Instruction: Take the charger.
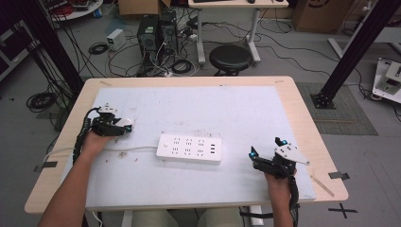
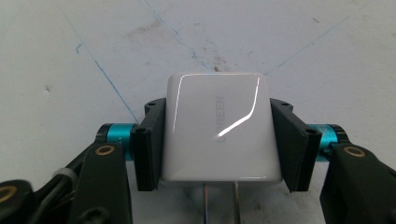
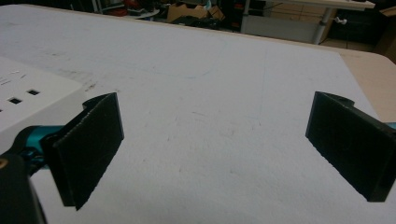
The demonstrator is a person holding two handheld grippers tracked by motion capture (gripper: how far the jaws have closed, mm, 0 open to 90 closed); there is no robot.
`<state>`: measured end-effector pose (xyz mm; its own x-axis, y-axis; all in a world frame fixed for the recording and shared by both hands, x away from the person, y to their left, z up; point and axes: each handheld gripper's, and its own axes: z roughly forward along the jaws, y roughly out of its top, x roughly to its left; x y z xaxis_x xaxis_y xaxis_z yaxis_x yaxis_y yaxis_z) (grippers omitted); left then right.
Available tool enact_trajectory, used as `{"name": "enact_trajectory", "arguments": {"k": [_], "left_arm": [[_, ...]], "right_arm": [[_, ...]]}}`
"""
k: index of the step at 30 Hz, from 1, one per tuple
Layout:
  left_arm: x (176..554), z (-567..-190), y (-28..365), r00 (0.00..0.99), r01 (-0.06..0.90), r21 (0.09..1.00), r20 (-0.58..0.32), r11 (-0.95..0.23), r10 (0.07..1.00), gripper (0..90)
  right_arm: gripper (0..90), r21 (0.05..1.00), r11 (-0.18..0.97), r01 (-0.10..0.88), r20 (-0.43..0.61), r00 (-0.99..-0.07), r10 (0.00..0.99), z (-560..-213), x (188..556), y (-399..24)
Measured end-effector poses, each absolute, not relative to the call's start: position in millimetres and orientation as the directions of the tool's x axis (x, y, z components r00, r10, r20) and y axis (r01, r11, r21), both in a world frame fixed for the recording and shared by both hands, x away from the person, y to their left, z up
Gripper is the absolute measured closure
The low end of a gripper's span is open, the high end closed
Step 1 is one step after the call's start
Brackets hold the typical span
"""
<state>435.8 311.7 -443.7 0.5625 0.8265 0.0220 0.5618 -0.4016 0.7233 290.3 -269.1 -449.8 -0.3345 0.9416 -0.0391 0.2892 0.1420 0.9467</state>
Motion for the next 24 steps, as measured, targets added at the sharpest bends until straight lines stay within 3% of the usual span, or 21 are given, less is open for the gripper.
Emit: {"name": "enact_trajectory", "arguments": {"k": [10, 24], "left_arm": [[423.2, -420.1, 312.1, 0.514, 0.524, 0.779, 0.032, -0.343, 0.857, 42.5], [378.1, -382.3, 304.1, 0.452, 0.447, 0.862, 0.013, -0.239, 0.892, 42.5]], "right_arm": [[4.0, 0.947, 0.145, 0.288, -0.041, -0.337, 0.941, -449.9, 290.3, -269.2], [4.0, 0.948, 0.142, 0.285, -0.037, -0.344, 0.938, -449.8, 290.2, -269.6]]}}
